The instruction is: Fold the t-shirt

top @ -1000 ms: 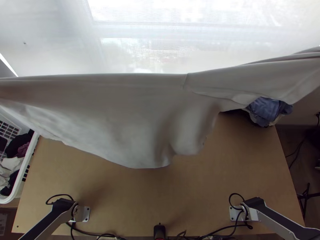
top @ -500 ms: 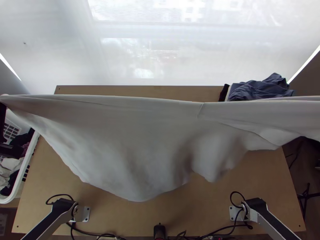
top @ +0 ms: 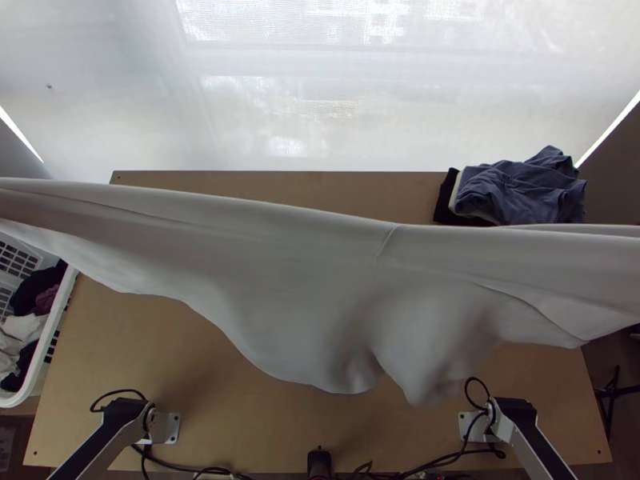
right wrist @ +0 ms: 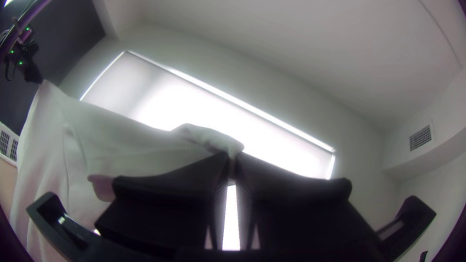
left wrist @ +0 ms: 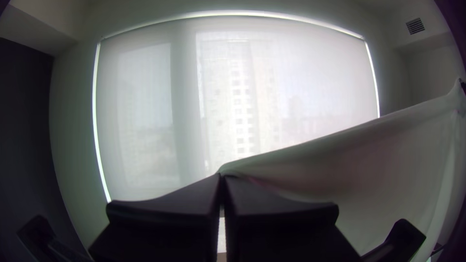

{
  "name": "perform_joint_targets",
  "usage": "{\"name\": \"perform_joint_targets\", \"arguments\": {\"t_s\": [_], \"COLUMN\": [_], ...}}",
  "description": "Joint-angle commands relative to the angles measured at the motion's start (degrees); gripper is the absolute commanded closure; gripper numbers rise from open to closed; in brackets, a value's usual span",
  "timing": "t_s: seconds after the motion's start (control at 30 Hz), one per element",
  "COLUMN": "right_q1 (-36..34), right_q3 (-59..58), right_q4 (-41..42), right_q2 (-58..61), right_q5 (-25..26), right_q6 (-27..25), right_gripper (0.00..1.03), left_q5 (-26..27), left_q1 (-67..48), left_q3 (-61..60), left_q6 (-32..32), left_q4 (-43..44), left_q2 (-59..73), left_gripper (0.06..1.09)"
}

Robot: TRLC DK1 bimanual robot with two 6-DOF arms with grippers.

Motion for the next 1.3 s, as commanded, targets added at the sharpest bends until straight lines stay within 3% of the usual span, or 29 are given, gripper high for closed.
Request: {"name": "perform_joint_targets", "arguments": {"t_s": [0.0,0.27,0.53,1.0,1.27], "right_q1": [-4.2,-4.4,-3.8,12.2,17.7], "right_q3": [0.1,-2.8,-9.1,-28.5,-34.0], "right_q4": [6.7,-1.6,0.5,1.9,9.5], "right_q2": [0.2,2.7,9.0,22.4,36.2], "right_q5": [-2.9,-6.6,-7.6,-6.0,-5.6], "right_q6": [6.1,16.8,22.3,20.4,20.5], "right_gripper": [1.00,1.00,1.00,1.00,1.00], "left_q5": [0.1,3.5,3.9,3.9,4.3], "left_q1": [2.0,2.0,0.8,-4.8,-3.2], "left_q3": [2.5,-10.7,-24.3,-37.9,-42.5], "left_q6": [0.8,-0.2,0.1,0.0,0.4], "left_q4": [-0.8,-1.6,9.7,22.4,33.0], "left_q2": [0.7,-3.5,-1.5,11.6,22.6], "left_gripper": [1.05,1.05,1.05,1.05,1.05]}}
